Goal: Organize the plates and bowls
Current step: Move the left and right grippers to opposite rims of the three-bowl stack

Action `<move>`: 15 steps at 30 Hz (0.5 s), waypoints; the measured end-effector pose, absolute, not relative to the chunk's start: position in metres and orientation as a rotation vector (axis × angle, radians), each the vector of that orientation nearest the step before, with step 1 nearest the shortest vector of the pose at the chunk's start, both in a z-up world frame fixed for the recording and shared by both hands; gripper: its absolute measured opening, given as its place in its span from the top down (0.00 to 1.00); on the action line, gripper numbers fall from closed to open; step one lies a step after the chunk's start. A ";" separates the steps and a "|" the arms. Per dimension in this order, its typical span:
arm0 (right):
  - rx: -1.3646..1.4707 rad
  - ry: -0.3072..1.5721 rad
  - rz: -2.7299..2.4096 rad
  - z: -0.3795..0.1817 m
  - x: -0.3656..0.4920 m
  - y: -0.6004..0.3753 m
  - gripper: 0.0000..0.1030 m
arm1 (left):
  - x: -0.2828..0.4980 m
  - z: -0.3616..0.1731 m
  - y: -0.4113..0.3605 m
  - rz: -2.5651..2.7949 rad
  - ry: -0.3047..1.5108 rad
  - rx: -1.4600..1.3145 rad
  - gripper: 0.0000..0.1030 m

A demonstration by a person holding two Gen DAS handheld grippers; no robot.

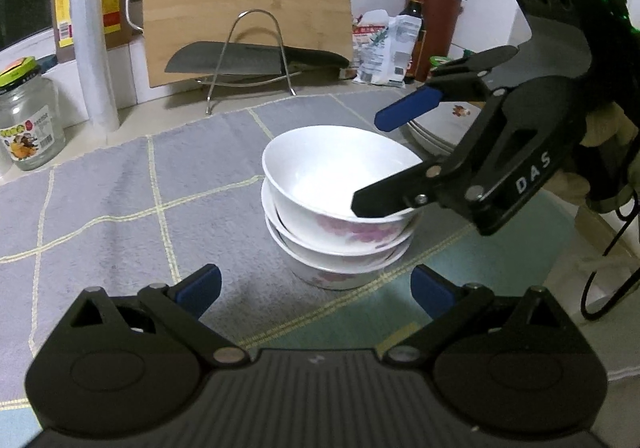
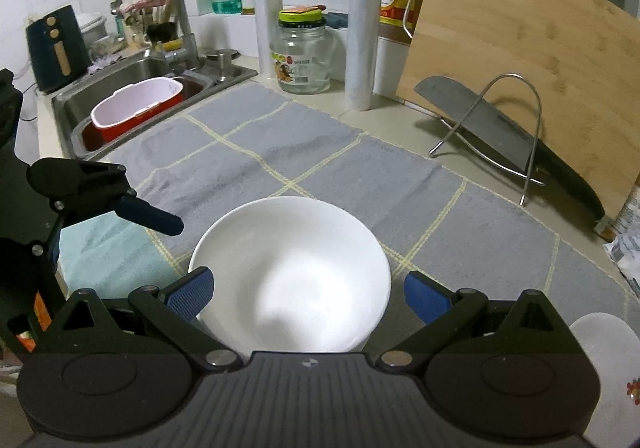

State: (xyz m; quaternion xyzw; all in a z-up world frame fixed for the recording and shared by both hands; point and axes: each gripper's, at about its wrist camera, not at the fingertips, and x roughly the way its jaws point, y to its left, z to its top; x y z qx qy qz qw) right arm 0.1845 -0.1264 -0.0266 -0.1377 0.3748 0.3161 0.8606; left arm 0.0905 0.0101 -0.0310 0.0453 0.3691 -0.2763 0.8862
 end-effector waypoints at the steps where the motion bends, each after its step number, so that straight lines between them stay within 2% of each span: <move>1: -0.287 0.788 0.658 -0.026 0.184 -0.126 0.00 | 0.090 -0.031 0.010 -0.580 0.767 0.096 0.03; 15: -0.264 0.776 0.564 -0.023 0.174 -0.124 0.00 | 0.101 -0.038 0.021 -0.676 0.770 0.131 0.03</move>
